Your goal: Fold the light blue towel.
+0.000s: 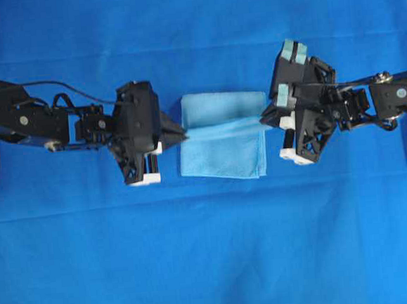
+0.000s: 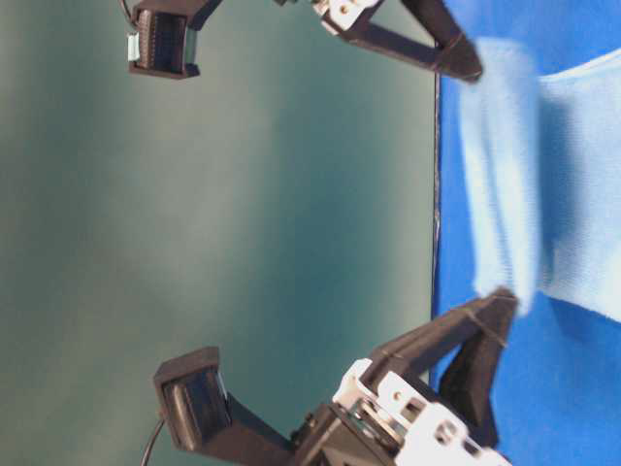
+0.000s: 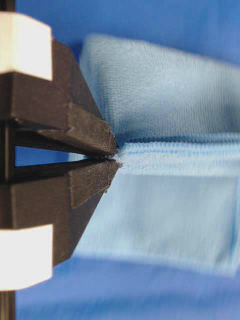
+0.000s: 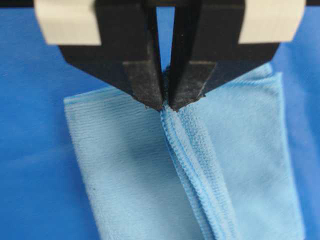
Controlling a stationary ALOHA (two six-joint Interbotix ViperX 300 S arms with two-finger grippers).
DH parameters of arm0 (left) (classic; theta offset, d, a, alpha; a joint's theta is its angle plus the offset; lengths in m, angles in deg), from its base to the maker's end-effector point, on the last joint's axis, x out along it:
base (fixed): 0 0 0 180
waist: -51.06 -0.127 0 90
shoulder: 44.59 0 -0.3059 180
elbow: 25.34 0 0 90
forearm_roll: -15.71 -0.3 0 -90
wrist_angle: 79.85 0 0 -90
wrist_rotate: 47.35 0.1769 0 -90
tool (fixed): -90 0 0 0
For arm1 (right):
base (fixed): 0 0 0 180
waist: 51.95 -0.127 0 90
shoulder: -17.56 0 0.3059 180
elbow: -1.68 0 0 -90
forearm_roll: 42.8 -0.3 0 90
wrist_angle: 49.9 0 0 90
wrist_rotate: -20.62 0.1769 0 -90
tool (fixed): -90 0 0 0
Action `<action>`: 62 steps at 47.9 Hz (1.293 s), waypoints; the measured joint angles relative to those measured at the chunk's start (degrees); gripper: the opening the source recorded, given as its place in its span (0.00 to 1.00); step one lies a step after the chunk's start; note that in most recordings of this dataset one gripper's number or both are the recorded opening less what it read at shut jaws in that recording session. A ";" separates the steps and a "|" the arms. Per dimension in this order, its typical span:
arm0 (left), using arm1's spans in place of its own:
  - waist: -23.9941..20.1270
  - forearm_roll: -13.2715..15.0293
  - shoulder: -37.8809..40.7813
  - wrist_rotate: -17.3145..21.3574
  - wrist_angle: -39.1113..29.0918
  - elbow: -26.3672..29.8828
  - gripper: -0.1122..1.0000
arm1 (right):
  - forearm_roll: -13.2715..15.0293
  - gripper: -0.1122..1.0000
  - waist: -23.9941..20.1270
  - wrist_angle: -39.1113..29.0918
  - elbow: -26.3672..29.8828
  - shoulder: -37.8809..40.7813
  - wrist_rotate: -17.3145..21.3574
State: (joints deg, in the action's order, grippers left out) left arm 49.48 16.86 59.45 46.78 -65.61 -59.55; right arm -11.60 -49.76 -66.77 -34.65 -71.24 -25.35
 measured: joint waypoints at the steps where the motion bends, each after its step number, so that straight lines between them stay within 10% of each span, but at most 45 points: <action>1: 0.35 0.00 0.09 0.00 0.00 0.00 0.12 | 0.00 0.15 -0.18 0.00 -0.09 0.26 0.26; 26: 1.41 0.00 5.19 -0.09 2.64 0.18 0.15 | 0.00 0.17 -1.67 6.06 -0.09 6.68 3.96; 37: 1.49 0.00 5.27 -0.18 3.60 0.18 0.59 | 0.00 0.67 -1.67 6.15 1.49 8.53 3.69; 62: 1.58 0.00 -5.27 0.70 -4.83 -0.18 0.68 | -0.09 0.62 -8.17 -0.26 1.67 -3.08 3.87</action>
State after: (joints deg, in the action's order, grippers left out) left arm 51.06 16.86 54.17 47.49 -70.44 -59.73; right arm -11.68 -57.93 -67.03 -32.98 -74.31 -21.48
